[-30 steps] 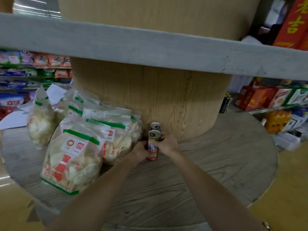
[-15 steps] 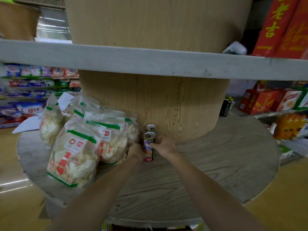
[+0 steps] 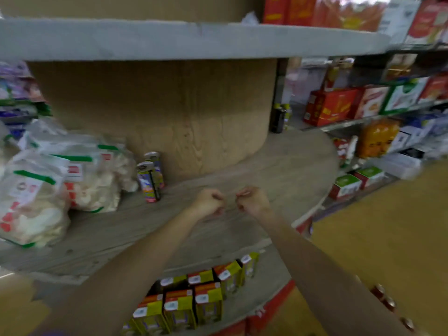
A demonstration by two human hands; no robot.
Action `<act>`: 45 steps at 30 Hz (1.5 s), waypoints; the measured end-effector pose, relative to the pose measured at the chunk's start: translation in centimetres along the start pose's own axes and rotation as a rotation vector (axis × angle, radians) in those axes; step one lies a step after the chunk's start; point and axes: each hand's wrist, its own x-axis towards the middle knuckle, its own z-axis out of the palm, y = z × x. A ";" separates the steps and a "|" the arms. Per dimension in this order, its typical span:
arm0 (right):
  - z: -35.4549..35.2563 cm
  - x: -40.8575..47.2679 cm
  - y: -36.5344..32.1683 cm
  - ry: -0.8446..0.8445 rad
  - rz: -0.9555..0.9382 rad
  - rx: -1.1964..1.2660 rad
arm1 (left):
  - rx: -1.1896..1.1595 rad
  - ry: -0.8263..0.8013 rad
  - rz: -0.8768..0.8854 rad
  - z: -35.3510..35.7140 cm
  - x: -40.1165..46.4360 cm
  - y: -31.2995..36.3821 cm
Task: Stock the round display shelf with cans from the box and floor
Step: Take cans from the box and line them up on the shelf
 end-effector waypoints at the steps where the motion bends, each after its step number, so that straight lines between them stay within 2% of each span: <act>1: -2.0 0.0 1.6 0.036 0.003 0.012 | 0.000 -0.040 0.021 2.2 0.1 1.1; 6: -12.5 -2.0 10.4 0.224 0.118 0.019 | 0.028 -0.273 0.071 13.3 -0.3 6.9; 10: -19.3 -4.7 19.0 0.357 0.327 0.124 | 0.013 -0.461 0.107 22.9 -1.8 9.7; 13: -21.8 -8.1 23.5 0.395 0.471 0.214 | 0.166 -0.616 0.175 30.3 -2.5 9.1; 16: -22.1 -11.5 29.2 0.453 0.627 0.167 | 0.405 -0.766 0.256 36.6 -3.3 6.4; 21: -19.5 -15.1 41.5 0.467 0.888 0.261 | 0.585 -0.981 0.215 44.1 -2.0 -1.2; 24: -17.6 -15.8 43.5 0.474 1.032 0.227 | 0.604 -1.048 0.146 47.4 -0.8 -5.9; 28: -14.5 -15.5 46.9 0.419 1.066 0.199 | 0.646 -1.123 0.056 51.2 0.8 -12.2; 32: -10.6 -16.0 53.3 0.368 1.143 0.169 | 0.690 -1.150 -0.030 54.7 1.7 -18.0; 37: -4.1 -16.9 63.7 0.345 1.251 0.219 | 0.788 -1.126 -0.111 60.2 2.1 -28.2; 45: 6.7 -18.4 79.4 0.292 1.234 0.264 | 0.848 -1.138 -0.189 68.7 0.8 -43.1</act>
